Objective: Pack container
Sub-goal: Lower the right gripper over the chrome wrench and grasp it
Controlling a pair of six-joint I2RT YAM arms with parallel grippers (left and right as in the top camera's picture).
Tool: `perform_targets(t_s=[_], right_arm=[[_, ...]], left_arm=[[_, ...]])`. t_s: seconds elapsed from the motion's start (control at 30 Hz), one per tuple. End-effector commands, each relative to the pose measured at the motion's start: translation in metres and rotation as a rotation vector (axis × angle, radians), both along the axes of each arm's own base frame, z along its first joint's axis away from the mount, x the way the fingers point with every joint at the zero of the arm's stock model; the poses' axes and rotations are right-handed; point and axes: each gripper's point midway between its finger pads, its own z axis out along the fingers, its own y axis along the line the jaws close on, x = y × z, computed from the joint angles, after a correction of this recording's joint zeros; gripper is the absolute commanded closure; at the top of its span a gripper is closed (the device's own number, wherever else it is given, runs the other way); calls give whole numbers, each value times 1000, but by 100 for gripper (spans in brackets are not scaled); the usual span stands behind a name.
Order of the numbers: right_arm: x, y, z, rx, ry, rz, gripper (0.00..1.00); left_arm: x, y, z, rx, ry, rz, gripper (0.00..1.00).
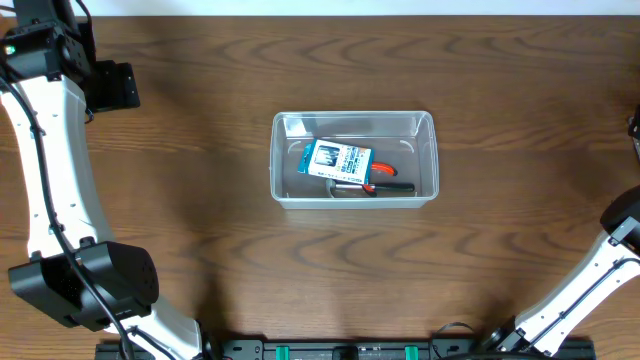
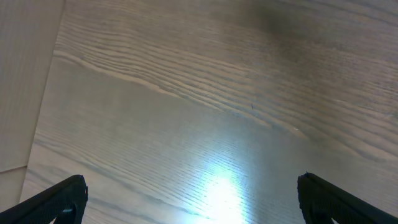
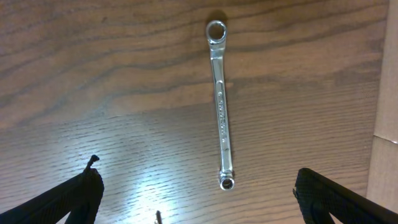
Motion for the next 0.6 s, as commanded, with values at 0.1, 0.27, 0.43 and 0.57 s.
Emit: perform_targets(t_s=[0.1,0.27,0.43,0.57], right_arm=[[-12,-11,-47,55,68,-19,1],[-17,-13,-68,78,101,-27,1],[-15,-18,-76,64,100,-29,1],[-17,-21,-81,66,103,-28,1]], left_arm=[[-1,3,3,11,-5,2,2],[-1,3,3,11,-5,2,2],[-1,3,3,11,-5,2,2],[-1,3,3,11,-5,2,2]])
